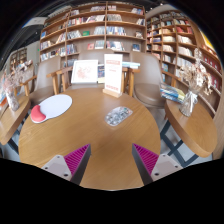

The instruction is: Arrange mouse

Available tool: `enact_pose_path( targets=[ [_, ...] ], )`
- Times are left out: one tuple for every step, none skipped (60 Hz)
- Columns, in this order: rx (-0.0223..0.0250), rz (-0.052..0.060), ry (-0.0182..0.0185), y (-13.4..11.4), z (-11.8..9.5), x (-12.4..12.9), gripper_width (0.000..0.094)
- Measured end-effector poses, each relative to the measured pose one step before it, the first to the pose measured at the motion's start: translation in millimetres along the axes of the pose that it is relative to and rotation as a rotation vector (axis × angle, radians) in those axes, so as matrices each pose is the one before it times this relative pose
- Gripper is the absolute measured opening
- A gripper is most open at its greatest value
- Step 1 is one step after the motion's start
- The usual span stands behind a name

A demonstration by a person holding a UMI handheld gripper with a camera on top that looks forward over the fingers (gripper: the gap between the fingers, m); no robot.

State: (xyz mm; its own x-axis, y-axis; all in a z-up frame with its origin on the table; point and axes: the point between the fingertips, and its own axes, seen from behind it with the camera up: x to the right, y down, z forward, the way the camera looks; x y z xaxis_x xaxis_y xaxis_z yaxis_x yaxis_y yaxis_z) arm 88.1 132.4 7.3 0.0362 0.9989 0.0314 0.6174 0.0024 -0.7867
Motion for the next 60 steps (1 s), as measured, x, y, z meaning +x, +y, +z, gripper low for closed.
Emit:
enact_pose_path(
  targets=[
    [-0.00803,-0.0032,-0.00025,-0.65,4.3,-0.45,0.0853],
    [-0.00901,-0.0005,0.00093,-0.68,4.41,0.04,0.0851],
    [-0.00594,0.0022,0.00321,-0.55,4.23,0.17,0.0852],
    [-0.00451,0.002,0.00233,-1.41,4.21,0.09,0.085],
    [-0.00383,0.0011,0.00143,-1.41,4.13,-0.13,0.0849],
    [-0.00472,0.0006,0.00096,-1.51,4.53,-0.11,0.0849],
    [-0.00546,0.0006,0.00103,-1.22,4.69,0.12,0.0848],
    [-0.00444,0.0018,0.00206,-1.41,4.7,0.35,0.0849],
    [-0.0026,0.0034,0.00319,-2.17,4.55,0.61,0.0849],
    [-0.00205,0.0038,0.00262,-3.37,3.84,0.34,0.0852],
    [0.0005,0.0028,0.00041,-1.83,4.67,-0.09,0.085],
    [0.00018,0.0011,0.00043,-2.57,3.82,-0.12,0.0851],
    [-0.00041,-0.0007,0.00098,-2.27,3.68,0.29,0.0851],
    [-0.00024,-0.0006,0.00234,-2.09,3.68,0.71,0.085],
    [0.00078,0.0013,0.00251,-2.42,3.78,0.78,0.0851],
    [0.00073,0.0037,0.00361,-4.07,3.04,-0.6,0.0851],
    [0.0023,0.0022,0.00028,-2.14,2.67,0.72,0.085],
    [0.00228,0.001,0.00145,-2.75,3.56,0.5,0.085],
    [0.00084,0.001,0.00235,-2.28,3.26,0.83,0.0851],
    [-0.00115,0.0022,0.00285,-2.1,3.42,0.98,0.0852],
    [-0.00221,0.0037,0.00193,-1.81,3.64,0.62,0.0852],
    [-0.00314,0.0041,0.00017,-1.6,3.41,0.0,0.0851],
    [-0.00268,0.0046,-0.00244,-3.62,2.77,-1.14,0.0852],
    [0.00028,0.0062,-0.00421,-2.29,3.51,-0.71,0.0851],
    [-0.00108,0.007,-0.00495,-2.04,3.74,-0.81,0.0852],
    [-0.00197,0.0071,-0.00479,-1.87,3.12,-0.86,0.0853],
    [0.00419,0.0032,-0.00035,-3.46,3.33,0.42,0.0852],
    [0.00121,-0.0002,0.00389,-2.89,3.16,1.17,0.0854],
    [-0.00264,-0.0011,0.00685,-1.69,1.67,0.12,0.0853],
    [0.0005,0.0006,0.00009,-3.32,3.61,0.19,0.0853],
    [0.0006,0.0017,-0.00313,-2.52,2.83,-0.73,0.085],
    [-0.00128,0.003,0.00307,-1.96,2.46,1.13,0.0853],
    [0.00046,0.0001,0.00327,-2.47,2.58,0.78,0.0856],
    [-0.00072,0.0001,-0.00006,-2.38,2.45,-0.02,0.0854],
    [0.00131,-0.0013,0.00143,-2.52,2.06,-0.95,0.0855],
    [-0.00025,-0.0011,-0.00061,-1.96,3.78,0.25,0.0855],
    [0.00035,0.0003,-0.00099,-2.35,2.44,-0.12,0.0855],
    [0.00017,0.0013,0.00035,-2.12,2.59,0.33,0.0855],
    [-0.00007,0.0006,0.00094,-2.21,2.67,0.44,0.0855],
    [0.00075,-0.0011,0.00068,-1.94,1.08,-0.42,0.0857],
    [-0.00003,-0.002,0.00147,-2.58,3.51,-0.01,0.0856],
    [0.00075,-0.0015,-0.00148,-1.92,2.35,-0.5,0.0854],
    [0.00025,-0.0008,-0.0012,-1.81,2.24,-0.35,0.0854],
    [0.0003,-0.0008,-0.0009,-1.81,2.06,-0.45,0.0849],
    [-0.00079,-0.0005,-0.00095,-1.58,1.87,-0.41,0.0846],
    [-0.00066,-0.0005,-0.00007,-1.65,1.95,-0.34,0.0844],
    [-0.00158,-0.0007,-0.0011,-1.24,0.91,-0.71,0.0843],
    [-0.00017,-0.0007,-0.00129,-1.43,1.56,-0.55,0.084],
    [0.00031,-0.0009,-0.00104,-0.67,1.27,-0.56,0.0835],
    [0.00023,-0.0012,-0.00158,-0.89,0.59,-0.45,0.0834],
    [0.00076,-0.0016,-0.00152,-1.03,1.3,-0.65,0.0831],
    [0.00077,-0.0014,-0.00181,-0.96,1.2,-0.77,0.0829],
    [0.00115,-0.0022,-0.00241,-0.9,1.29,-1.01,0.0826],
    [0.00078,-0.0033,-0.00168,-1.47,1.77,-1.23,0.082],
    [0.00141,-0.0026,-0.00243,-0.81,1.02,-0.74,0.0811],
    [-0.00001,-0.0009,-0.00268,-0.59,0.58,-0.84,0.0803],
    [0.00062,-0.0015,-0.00218,-0.62,0.68,-0.74,0.0792],
    [-0.00018,-0.0031,-0.00135,-0.47,0.57,-0.62,0.0786],
    [0.00018,-0.0027,-0.00151,-0.51,0.54,-0.71,0.0777],
    [0.00011,-0.0022,-0.00161,-0.52,0.59,-0.75,0.0765]
  ],
)
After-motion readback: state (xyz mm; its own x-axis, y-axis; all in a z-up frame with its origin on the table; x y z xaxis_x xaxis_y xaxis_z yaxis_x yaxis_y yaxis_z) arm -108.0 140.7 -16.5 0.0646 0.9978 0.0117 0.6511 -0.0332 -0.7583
